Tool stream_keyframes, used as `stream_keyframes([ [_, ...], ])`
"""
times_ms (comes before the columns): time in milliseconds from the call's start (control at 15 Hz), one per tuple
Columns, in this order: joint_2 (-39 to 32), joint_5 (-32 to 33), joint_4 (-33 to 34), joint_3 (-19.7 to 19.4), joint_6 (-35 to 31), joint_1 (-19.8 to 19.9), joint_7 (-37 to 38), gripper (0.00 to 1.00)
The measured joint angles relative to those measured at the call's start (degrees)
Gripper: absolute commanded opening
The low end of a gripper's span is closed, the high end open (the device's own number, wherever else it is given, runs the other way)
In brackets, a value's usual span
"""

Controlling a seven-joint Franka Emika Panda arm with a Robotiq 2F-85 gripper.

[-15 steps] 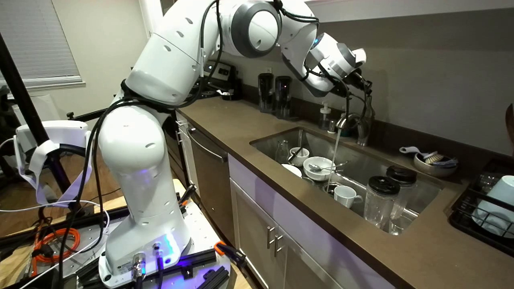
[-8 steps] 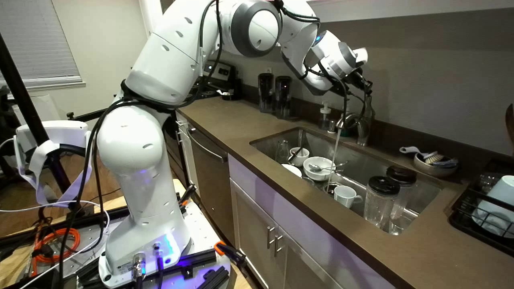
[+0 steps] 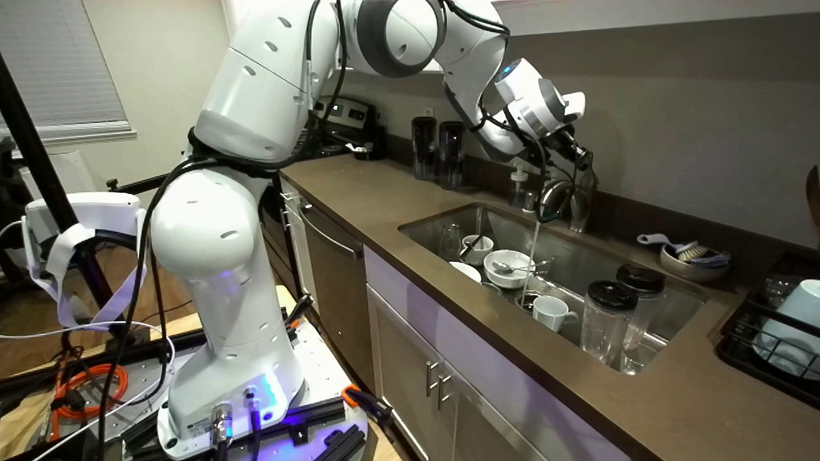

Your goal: Push the faucet handle downwards

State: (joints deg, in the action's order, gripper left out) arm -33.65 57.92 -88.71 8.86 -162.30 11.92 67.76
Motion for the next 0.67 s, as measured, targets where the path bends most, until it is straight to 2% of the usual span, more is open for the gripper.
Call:
stream_keyframes([
  [267,1.3,2.4,-2.3,-2.3,-0.6,-0.6,4.3,0.04],
  [667,3.1,14.6,0.3,-10.0,-3.2,-5.3,22.1,0.04],
])
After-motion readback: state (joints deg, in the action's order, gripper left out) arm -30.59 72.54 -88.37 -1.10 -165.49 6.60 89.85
